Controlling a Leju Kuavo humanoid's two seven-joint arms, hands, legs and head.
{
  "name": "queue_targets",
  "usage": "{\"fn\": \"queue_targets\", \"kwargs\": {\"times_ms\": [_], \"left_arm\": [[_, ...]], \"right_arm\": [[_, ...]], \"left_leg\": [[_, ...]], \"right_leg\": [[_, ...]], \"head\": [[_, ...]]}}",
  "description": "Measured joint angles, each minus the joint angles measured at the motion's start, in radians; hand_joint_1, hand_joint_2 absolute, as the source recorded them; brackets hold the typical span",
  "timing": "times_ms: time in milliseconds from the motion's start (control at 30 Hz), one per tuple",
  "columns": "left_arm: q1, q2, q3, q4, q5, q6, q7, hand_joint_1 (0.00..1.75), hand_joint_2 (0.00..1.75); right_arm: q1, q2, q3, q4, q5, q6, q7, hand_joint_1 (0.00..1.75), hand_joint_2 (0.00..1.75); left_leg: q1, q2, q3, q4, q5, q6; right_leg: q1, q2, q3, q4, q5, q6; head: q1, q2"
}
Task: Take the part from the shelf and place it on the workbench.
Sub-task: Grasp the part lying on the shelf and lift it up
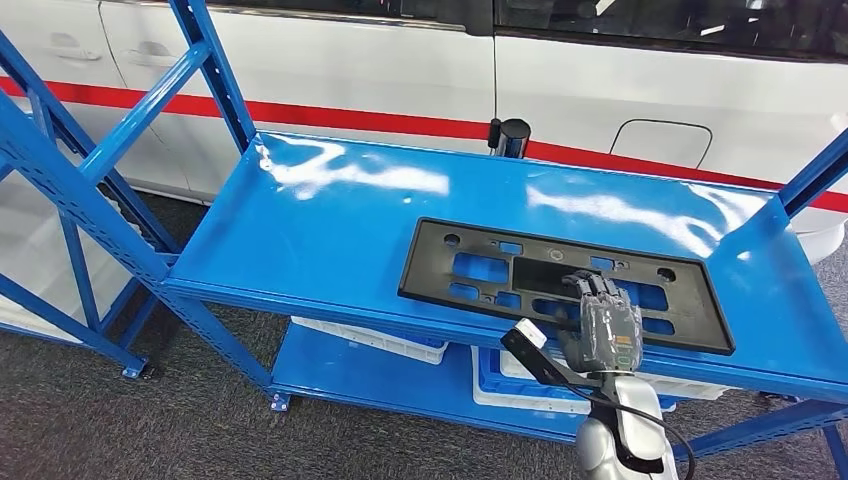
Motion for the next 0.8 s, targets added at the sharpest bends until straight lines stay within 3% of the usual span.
{"fn": "queue_targets", "kwargs": {"times_ms": [567,800], "left_arm": [[0.000,0.006,-0.017,0.000,-0.023,-0.011,-0.004,0.00,1.75],[0.000,0.006,-0.024,0.000,-0.024,-0.004,-0.042,0.00,1.75]], "right_arm": [[-0.003,-0.010,-0.002,0.001,0.002,-0.001,0.002,1.75,1.75],[0.022,-0.014,-0.014,-0.017,0.013,-0.038,0.003,1.75,1.75]], "left_leg": [[0.000,-0.001,0.002,0.000,0.000,0.000],[0.000,-0.001,0.002,0.000,0.000,0.000]], "right_leg": [[0.000,0.000,-0.006,0.000,0.000,0.000],[0.000,0.000,-0.006,0.000,0.000,0.000]], "head": [[0.000,0.000],[0.000,0.000]]}}
